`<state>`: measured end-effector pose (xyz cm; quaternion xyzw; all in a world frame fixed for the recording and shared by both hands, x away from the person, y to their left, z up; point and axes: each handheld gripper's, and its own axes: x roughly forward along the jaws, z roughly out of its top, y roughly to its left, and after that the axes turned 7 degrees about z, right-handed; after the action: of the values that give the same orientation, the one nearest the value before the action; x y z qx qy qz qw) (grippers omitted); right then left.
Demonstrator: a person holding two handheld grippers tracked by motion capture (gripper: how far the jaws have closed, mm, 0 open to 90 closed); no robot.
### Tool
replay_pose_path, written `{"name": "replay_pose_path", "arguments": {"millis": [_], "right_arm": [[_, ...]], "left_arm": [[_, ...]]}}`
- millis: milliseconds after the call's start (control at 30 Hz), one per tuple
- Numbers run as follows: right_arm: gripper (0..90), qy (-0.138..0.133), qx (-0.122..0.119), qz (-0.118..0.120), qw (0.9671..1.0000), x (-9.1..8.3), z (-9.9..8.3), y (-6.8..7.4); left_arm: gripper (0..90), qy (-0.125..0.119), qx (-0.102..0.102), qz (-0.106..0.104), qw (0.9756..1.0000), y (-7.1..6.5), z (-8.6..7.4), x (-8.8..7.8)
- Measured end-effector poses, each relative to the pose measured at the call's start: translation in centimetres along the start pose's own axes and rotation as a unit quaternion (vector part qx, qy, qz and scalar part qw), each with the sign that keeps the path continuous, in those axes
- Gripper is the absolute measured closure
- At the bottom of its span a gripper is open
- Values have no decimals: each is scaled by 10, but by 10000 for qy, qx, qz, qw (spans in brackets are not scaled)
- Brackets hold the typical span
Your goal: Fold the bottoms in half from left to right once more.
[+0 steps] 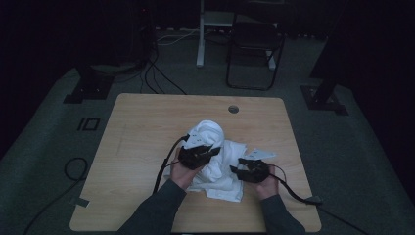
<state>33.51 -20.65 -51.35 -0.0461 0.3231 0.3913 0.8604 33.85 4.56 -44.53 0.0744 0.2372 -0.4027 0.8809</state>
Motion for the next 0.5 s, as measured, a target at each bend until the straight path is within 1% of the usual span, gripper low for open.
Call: {"name": "replay_pose_path", "arguments": {"millis": [33, 100, 167, 233, 267, 300, 367, 400, 500], "right_arm": [[475, -95, 110, -52, 9999, -6, -1, -7], [474, -296, 292, -150, 9990, -20, -2, -18], [469, -424, 337, -173, 9984, -27, -1, -21], [467, -516, 330, -136, 9980, -31, 2, -22], [465, -553, 327, -134, 9978, -32, 5, -21], [464, -589, 313, -127, 9977, -32, 7, -20], [461, -621, 296, -111, 9976, -33, 9, -19], [452, -716, 289, 9, 9970, -32, 15, -16], [434, -793, 230, 172, 9964, -27, 25, -10]], "left_arm": [[834, 48, -9, -24, 10000, -3, -4, 6], [832, 228, -82, -110, 9996, -8, -15, 21], [830, 424, -57, -152, 9990, -14, -26, 34], [828, 657, 65, -168, 9977, -20, -39, 49], [828, 755, 88, -173, 9970, -22, -45, 55], [827, 808, 106, -171, 9965, -22, -49, 59], [826, 808, 106, -171, 9965, -22, -49, 59], [826, 820, 103, -158, 9965, -23, -56, 62], [825, 804, 65, -166, 9966, -23, -55, 60]]}}
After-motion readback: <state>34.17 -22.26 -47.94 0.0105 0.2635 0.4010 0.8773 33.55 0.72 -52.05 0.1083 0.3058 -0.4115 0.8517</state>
